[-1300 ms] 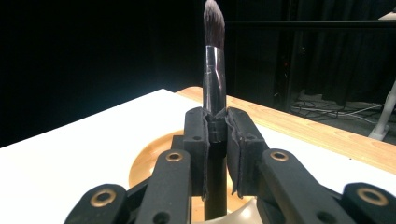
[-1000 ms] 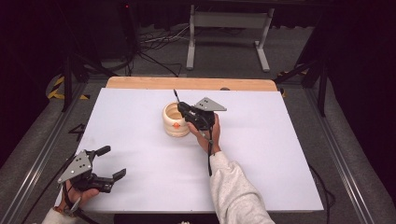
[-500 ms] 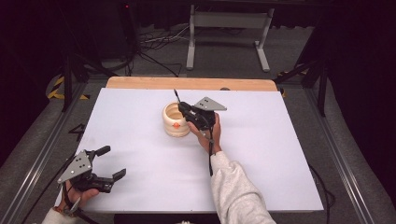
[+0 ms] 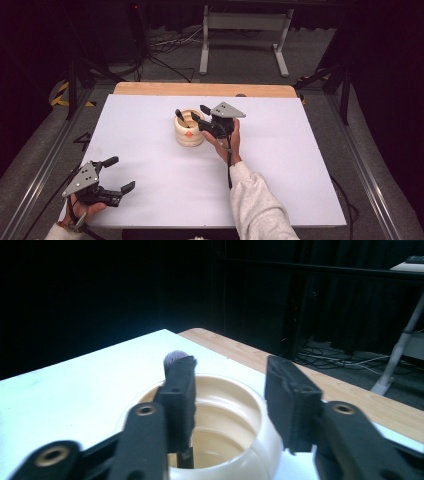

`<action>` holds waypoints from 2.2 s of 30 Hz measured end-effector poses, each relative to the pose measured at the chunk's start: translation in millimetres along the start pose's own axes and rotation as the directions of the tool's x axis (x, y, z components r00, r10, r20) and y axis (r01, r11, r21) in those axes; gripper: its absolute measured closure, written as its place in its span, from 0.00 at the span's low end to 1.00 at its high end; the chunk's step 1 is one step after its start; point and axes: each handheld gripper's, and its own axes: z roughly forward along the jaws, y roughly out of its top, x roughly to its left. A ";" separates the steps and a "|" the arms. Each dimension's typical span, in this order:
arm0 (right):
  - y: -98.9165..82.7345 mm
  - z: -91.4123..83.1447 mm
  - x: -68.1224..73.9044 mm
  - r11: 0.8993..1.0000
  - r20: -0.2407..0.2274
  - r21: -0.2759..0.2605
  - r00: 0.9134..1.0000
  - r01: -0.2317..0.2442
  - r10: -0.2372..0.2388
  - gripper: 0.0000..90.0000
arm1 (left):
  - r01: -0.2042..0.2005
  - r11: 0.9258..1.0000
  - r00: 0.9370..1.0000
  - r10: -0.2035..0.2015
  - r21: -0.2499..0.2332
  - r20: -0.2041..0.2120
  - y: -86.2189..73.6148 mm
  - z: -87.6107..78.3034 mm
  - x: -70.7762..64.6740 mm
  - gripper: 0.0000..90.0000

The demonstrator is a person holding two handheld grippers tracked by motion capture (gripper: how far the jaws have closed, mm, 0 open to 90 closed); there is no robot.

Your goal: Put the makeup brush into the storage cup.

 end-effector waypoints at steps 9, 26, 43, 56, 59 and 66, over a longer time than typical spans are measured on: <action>13.6 -14.0 -2.2 0.999 0.032 -0.001 0.998 0.054 -0.054 0.45 | -0.002 1.000 1.000 0.002 0.004 -0.004 0.1 -0.2 -0.4 0.03; 29.1 -40.3 -3.3 0.989 0.090 0.019 0.985 0.147 -0.148 0.24 | -0.005 1.000 1.000 0.005 0.004 -0.006 0.3 0.1 -1.2 0.03; 29.5 -67.4 -4.2 0.982 0.157 0.055 0.969 0.183 -0.190 0.12 | -0.010 1.000 1.000 0.010 0.018 -0.009 0.5 1.0 -1.5 0.03; 23.4 -87.9 -4.2 0.980 0.194 0.055 0.960 0.194 -0.201 0.11 | -0.023 0.999 1.000 0.023 0.026 -0.016 0.4 1.9 -2.8 0.03; 21.0 -91.5 -3.7 0.977 0.203 0.064 0.955 0.206 -0.215 0.11 | -0.023 0.999 1.000 0.024 0.024 -0.015 0.4 2.2 -2.9 0.03; 15.0 -97.9 -4.6 0.975 0.204 0.074 0.954 0.211 -0.221 0.11 | -0.018 1.000 1.000 0.018 0.024 -0.017 0.0 2.8 -2.9 0.03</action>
